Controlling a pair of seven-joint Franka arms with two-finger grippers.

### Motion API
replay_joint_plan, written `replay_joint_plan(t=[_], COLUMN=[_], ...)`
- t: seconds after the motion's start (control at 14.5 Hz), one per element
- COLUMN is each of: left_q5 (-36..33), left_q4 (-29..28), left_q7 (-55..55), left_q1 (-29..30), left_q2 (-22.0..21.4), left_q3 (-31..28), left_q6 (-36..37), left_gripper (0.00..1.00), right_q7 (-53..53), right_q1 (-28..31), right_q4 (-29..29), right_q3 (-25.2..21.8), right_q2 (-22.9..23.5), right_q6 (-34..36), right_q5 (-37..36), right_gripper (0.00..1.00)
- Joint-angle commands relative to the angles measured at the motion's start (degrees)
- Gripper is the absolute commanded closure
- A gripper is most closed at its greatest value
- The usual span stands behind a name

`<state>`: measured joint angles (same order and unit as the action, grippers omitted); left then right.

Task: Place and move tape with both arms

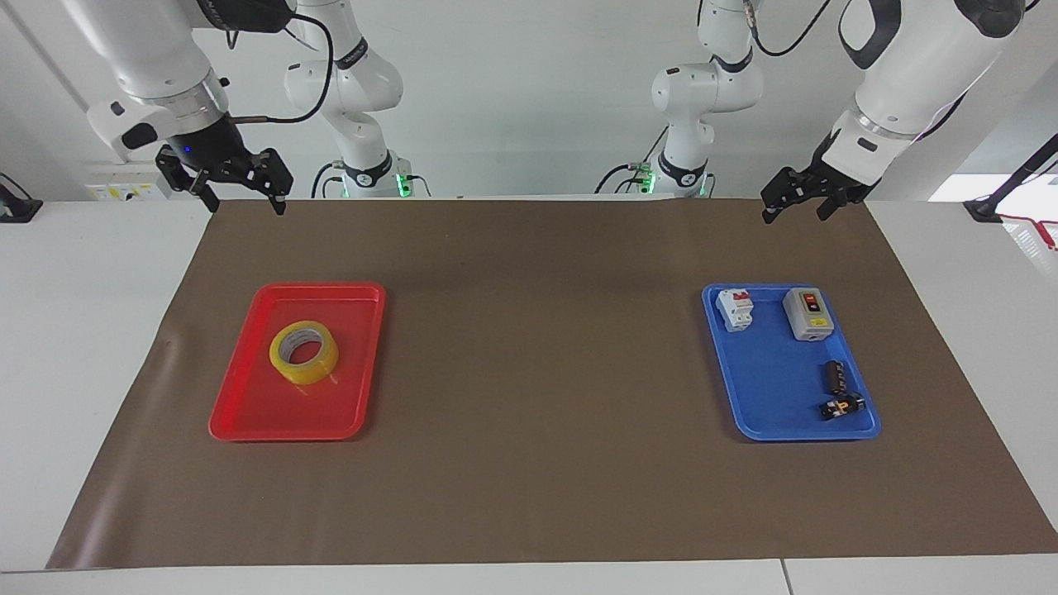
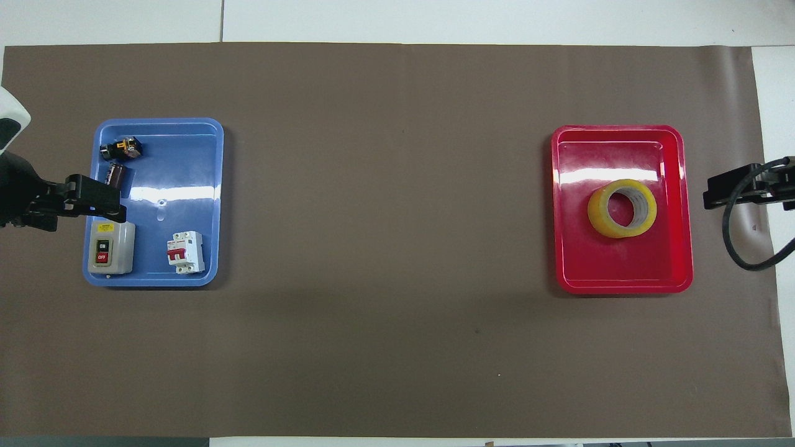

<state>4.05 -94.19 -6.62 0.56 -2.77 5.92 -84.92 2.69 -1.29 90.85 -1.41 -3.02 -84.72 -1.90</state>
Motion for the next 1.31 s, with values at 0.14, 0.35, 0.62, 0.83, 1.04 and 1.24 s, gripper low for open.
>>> replay_joint_plan(t=[0.14,0.35,0.62,0.83,1.04,1.24], left_q5=[1.0,1.0,1.0,1.0,1.0,1.0], left_q4=[-1.8,-1.8,-1.8,-1.8,-1.7,-1.7], left_q7=[0.0,0.0,0.0,0.0,-0.1,0.0], left_q1=[0.7,0.7,0.7,0.7,0.7,0.7], left_q2=[-1.7,-1.7,-1.7,-1.7,-1.7,-1.7], left_q3=[0.1,0.1,0.1,0.1,0.1,0.1], left_q6=[-0.2,-0.2,-0.2,-0.2,-0.2,-0.2], left_gripper=[0.00,0.00,0.00,0.00,0.00,0.00], right_q7=[-1.2,-1.1,-1.0,-1.0,-0.9,-1.0], right_q1=[0.5,0.4,0.3,0.3,0.3,0.3], right_q4=[1.3,1.3,1.3,1.3,1.3,1.3], right_q3=[0.0,0.0,0.0,0.0,0.0,0.0], right_q2=[-1.0,-1.0,-1.0,-1.0,-1.0,-1.0], right_q6=[-1.2,-1.2,-1.2,-1.3,-1.3,-1.3], right_q5=[0.4,0.4,0.4,0.3,-0.4,-0.5], right_gripper=[0.00,0.00,0.00,0.00,0.00,0.00])
